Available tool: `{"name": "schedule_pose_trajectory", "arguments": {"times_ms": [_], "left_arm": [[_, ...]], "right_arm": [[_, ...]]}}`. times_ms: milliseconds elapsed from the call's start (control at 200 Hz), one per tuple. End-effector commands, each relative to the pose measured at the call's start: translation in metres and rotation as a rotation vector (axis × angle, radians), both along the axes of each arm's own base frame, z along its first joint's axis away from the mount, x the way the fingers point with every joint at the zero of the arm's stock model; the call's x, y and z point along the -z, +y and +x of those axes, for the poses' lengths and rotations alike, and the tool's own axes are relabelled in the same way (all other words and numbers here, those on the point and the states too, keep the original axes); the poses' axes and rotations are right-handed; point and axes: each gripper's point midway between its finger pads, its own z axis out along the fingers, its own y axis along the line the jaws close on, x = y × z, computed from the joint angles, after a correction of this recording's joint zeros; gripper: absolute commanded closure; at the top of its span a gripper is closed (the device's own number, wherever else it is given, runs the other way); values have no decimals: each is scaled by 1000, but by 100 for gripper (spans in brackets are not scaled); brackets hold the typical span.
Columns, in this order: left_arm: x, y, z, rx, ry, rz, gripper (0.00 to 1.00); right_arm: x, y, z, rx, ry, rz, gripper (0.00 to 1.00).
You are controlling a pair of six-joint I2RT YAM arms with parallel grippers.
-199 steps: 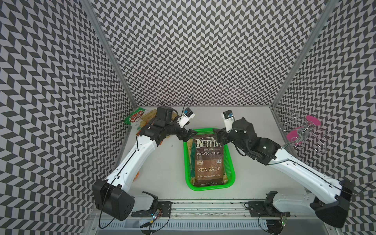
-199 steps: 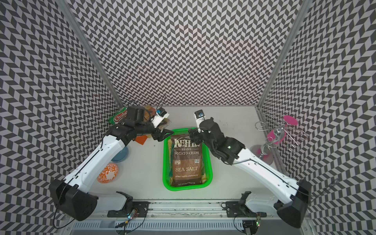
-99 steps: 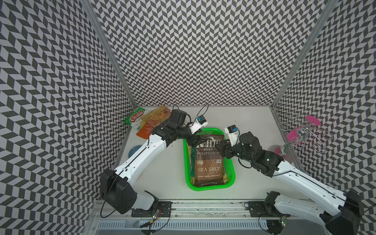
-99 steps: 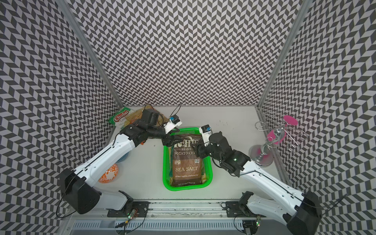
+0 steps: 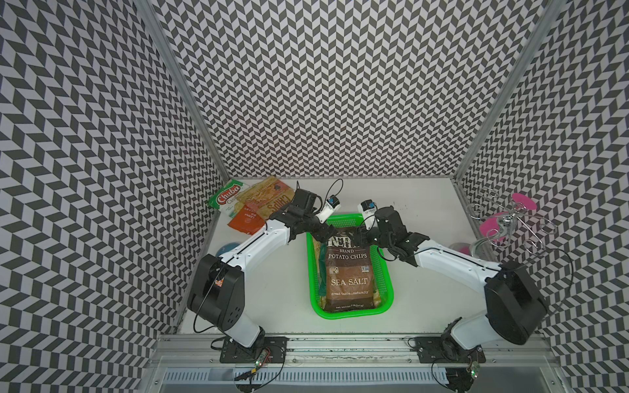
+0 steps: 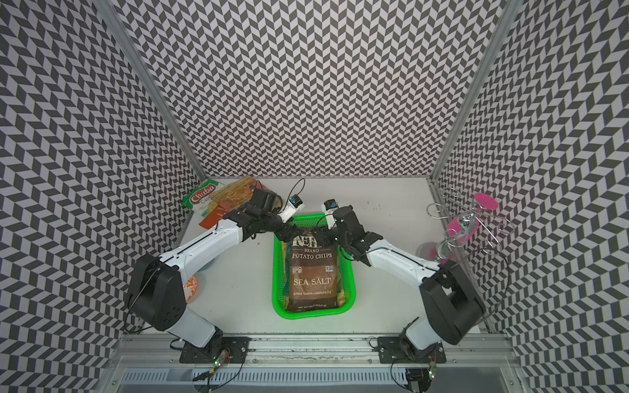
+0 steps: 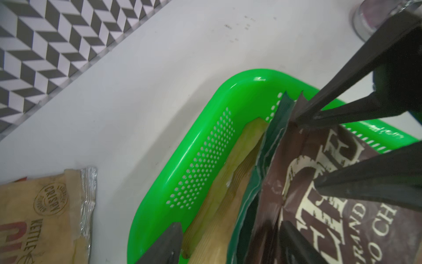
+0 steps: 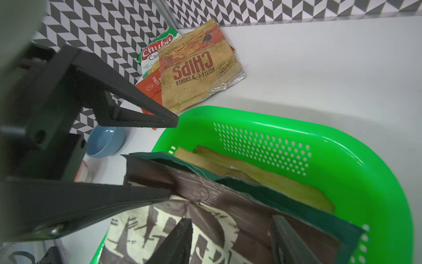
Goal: Put the potato chips into the basket
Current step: Place the potato chip in the basket.
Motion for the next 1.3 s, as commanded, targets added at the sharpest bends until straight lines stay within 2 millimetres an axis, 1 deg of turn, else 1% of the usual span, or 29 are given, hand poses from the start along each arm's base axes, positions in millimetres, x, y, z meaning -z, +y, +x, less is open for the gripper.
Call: {"name": "schedule_pose_trajectory", "arguments": {"times_ms": [0,145,320,371,431,521,571,626,721,811,966,1071,1137,1187,1297], "left_arm": [[12,5,10,-26,-9,12,28],[33,10,14,-35,31,30,27],[54,11,19,-48,66,48,26],[59,12,20,-56,73,54,27],[67,15,22,-72,83,69,27],[78,17,20,-78,112,90,27],[82,20,21,-90,121,97,27],[81,21,18,-83,127,90,27],[58,19,18,-63,97,37,26],[25,17,21,-49,36,-1,22],[-34,18,29,-47,-41,-49,14],[-73,20,27,-38,-97,-77,10],[-93,21,23,-28,-127,-88,10],[-106,22,18,-22,-145,-93,9],[-126,26,5,0,-172,-94,8]], "right_arm": [[1,15,12,-39,-39,29,41],[31,16,17,-25,-1,3,41],[55,13,20,0,25,-28,41],[59,13,22,6,27,-37,41],[60,12,24,14,29,-46,41],[57,11,27,25,32,-56,41],[50,11,29,33,20,-56,40],[41,10,29,34,11,-54,37],[15,9,27,31,-23,-26,35],[-14,10,24,17,-64,7,32],[-72,7,18,11,-145,63,28],[-103,4,8,-9,-184,101,26],[-116,1,0,-19,-201,121,26],[-122,-1,-7,-29,-205,135,25],[-126,-9,-22,-40,-212,158,24]]}}
